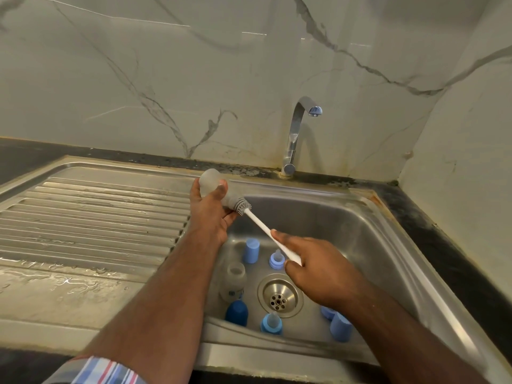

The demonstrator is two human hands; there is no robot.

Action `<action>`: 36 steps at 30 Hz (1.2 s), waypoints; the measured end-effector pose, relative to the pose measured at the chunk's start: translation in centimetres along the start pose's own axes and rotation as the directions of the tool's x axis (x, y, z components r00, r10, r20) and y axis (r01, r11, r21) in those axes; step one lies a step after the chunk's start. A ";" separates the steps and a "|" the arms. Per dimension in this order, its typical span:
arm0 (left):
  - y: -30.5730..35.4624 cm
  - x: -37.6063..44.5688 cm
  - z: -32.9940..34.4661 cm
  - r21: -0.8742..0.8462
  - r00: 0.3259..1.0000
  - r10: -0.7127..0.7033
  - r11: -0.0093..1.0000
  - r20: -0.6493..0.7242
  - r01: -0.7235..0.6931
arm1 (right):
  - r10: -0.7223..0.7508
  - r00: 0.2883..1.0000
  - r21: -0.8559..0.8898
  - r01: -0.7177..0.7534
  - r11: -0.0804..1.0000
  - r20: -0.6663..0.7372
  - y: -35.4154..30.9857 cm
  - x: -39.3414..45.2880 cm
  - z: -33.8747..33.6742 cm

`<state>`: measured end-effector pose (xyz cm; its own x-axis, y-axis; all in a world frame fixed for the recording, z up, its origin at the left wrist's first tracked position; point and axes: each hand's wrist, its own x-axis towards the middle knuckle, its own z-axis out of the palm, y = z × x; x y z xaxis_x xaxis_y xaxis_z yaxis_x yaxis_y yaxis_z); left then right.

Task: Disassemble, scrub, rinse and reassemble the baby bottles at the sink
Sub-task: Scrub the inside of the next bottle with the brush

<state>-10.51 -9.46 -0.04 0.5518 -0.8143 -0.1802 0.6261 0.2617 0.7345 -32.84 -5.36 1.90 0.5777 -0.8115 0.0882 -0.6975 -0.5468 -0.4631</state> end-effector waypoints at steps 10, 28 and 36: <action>-0.2 0.0 0.0 0.023 0.999 -0.040 0.999 0.010 0.040 | 0.057 0.996 0.096 -0.064 0.993 0.072 -0.1 0.5 0.5; -0.5 -0.6 0.3 0.055 0.982 -0.123 0.992 0.142 0.116 | 0.120 0.972 0.611 -0.219 0.761 0.200 0.5 0.4 -0.3; -0.1 -0.8 0.2 -0.023 0.946 -0.167 0.983 0.278 0.181 | -0.030 0.928 0.917 -0.361 0.167 0.371 0.2 0.7 -1.1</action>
<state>-11.14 -8.99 0.13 0.2639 -0.9581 -0.1113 0.7278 0.1221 0.6748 -33.05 -6.28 2.88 0.7143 -0.6605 -0.2314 0.0637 0.3906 -0.9184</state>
